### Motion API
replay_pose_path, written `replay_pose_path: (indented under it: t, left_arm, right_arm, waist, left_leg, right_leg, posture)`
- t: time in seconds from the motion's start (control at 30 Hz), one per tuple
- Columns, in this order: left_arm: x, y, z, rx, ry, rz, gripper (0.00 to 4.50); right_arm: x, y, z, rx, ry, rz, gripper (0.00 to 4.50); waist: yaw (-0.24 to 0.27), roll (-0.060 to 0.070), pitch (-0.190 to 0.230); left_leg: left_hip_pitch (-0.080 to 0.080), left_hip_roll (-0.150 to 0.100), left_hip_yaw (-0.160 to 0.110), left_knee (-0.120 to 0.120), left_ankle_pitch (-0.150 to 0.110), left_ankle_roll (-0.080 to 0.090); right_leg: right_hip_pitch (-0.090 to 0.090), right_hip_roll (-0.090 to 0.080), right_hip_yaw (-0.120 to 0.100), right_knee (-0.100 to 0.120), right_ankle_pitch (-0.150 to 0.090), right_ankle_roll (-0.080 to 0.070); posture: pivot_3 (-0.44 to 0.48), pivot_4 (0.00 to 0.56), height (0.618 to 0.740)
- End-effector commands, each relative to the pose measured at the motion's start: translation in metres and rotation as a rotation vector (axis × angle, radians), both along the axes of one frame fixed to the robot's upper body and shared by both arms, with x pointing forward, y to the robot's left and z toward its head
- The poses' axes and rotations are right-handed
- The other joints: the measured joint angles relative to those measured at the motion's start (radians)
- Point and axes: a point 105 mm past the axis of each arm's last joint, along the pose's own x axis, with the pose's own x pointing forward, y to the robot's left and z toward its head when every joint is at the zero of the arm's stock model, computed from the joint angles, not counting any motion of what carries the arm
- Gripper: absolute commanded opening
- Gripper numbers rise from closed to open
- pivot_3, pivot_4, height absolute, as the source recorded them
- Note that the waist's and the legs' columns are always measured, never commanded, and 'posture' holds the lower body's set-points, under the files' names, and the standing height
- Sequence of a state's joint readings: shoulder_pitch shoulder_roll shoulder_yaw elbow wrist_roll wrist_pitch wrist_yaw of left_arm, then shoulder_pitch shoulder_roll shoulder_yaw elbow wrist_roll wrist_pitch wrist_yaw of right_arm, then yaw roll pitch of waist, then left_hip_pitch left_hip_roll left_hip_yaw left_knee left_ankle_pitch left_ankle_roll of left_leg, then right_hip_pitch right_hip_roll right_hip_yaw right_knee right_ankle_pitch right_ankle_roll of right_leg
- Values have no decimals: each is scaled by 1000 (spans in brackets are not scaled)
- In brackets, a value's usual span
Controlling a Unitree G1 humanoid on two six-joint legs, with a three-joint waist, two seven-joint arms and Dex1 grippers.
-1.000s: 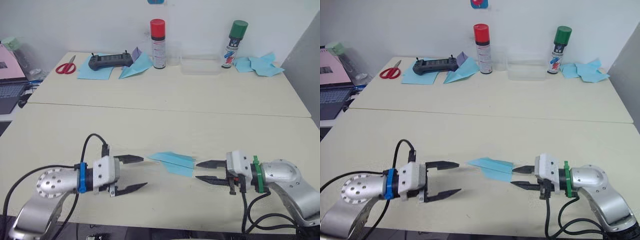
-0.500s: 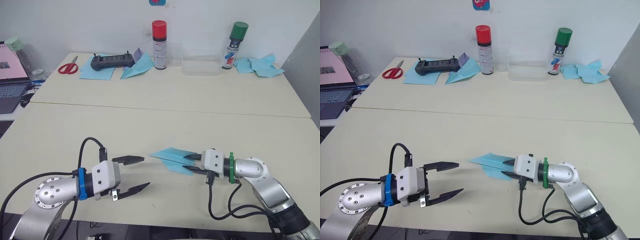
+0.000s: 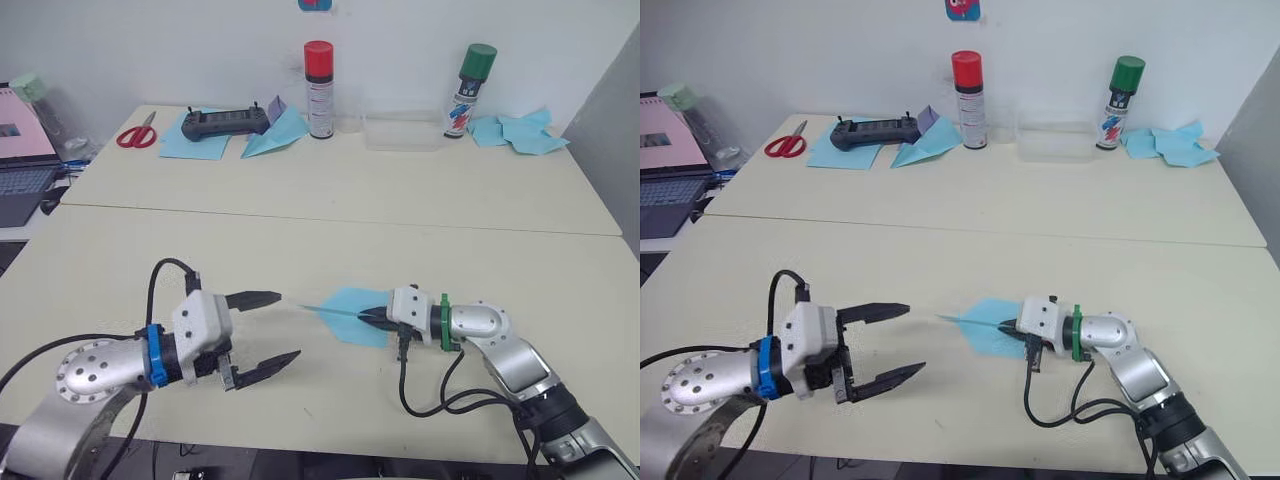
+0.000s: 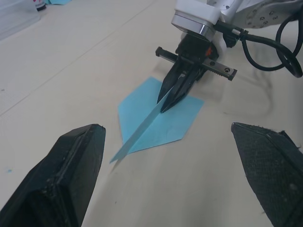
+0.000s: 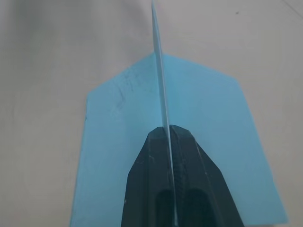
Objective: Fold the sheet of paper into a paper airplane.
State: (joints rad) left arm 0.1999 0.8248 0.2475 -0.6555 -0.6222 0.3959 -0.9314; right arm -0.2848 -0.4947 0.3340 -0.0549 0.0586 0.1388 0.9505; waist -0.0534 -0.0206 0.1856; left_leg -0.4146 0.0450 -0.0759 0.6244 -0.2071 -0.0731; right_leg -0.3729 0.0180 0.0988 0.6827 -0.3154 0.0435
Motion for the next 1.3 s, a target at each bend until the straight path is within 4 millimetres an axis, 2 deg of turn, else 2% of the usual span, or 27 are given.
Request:
replay_pose_path:
  t: [0.03,0.13,0.27,0.37,0.47,0.53,0.57,0.63,0.87,0.97,1.1,1.3]
  left_arm:
    - [-5,-5,14,-44,24,-24,4476]
    - [-4,-10,20,-47,39,-44,4476]
    - [6,-29,43,-12,42,-147,4476]
    - [12,-47,57,-38,17,-242,4476]
    - [14,-58,56,-21,26,-328,4476]
    - [15,-63,55,-2,27,-376,4476]
    - [16,-65,54,3,25,-388,4476]
    - [22,-68,57,-10,22,-406,4476]
    - [35,-69,57,3,-2,-402,4476]
    - [35,-67,56,1,1,-380,4500]
    - [36,-61,50,1,12,-337,4500]
    - [45,-41,26,24,55,-225,4500]
  right_arm:
    - [0,-9,3,38,55,-56,0]
    - [4,-24,11,92,96,-160,0]
    - [4,-82,32,190,99,-541,0]
    - [-7,-122,32,198,86,-810,0]
    - [-20,-154,28,207,90,-1056,0]
    - [-30,-168,24,214,103,-1199,0]
    - [-32,-172,23,215,108,-1231,0]
    - [-34,-168,21,236,134,-1248,0]
    - [-23,-158,15,305,215,-1248,0]
    - [-21,-151,21,333,223,-1206,558]
    - [-20,-153,32,345,194,-1176,2023]
    - [-18,-154,55,347,137,-1113,4178]
  waist:
    - [1,0,0]
    - [7,0,0]
    - [37,1,0]
    - [32,1,0]
    - [16,1,0]
    - [9,1,0]
    - [5,1,0]
    - [2,2,0]
    - [-3,1,0]
    - [-2,1,0]
    - [-2,2,0]
    - [-3,2,0]
  left_leg:
    - [0,0,0,0,0,0]
    - [0,0,0,0,0,0]
    - [-3,-2,-3,3,0,0]
    - [-3,-2,0,3,0,0]
    - [-2,-1,1,2,0,0]
    - [-2,0,2,1,0,0]
    - [-2,0,1,1,0,0]
    - [-1,1,1,1,0,0]
    - [-1,0,3,4,0,0]
    - [-2,0,3,3,0,0]
    - [-2,0,2,1,0,0]
    - [-2,0,3,2,0,0]
  right_leg:
    - [0,0,0,0,0,0]
    - [0,0,0,0,0,0]
    - [0,0,-3,1,0,1]
    - [1,-1,-1,0,0,2]
    - [0,-1,0,0,0,2]
    - [-1,1,0,1,0,2]
    - [-1,2,0,3,-1,2]
    - [-2,2,1,5,-1,1]
    - [-1,2,3,5,-1,2]
    - [-2,2,3,5,-1,1]
    - [-2,2,3,5,-1,1]
    - [-2,2,3,5,-1,1]
  posture:
    - [0,150,740]
    - [0,150,740]
    - [0,150,740]
    - [0,150,740]
    - [0,150,740]
    - [0,150,740]
    - [0,150,740]
    - [0,150,740]
    - [0,150,740]
    - [0,150,740]
    - [0,150,740]
    - [0,150,740]
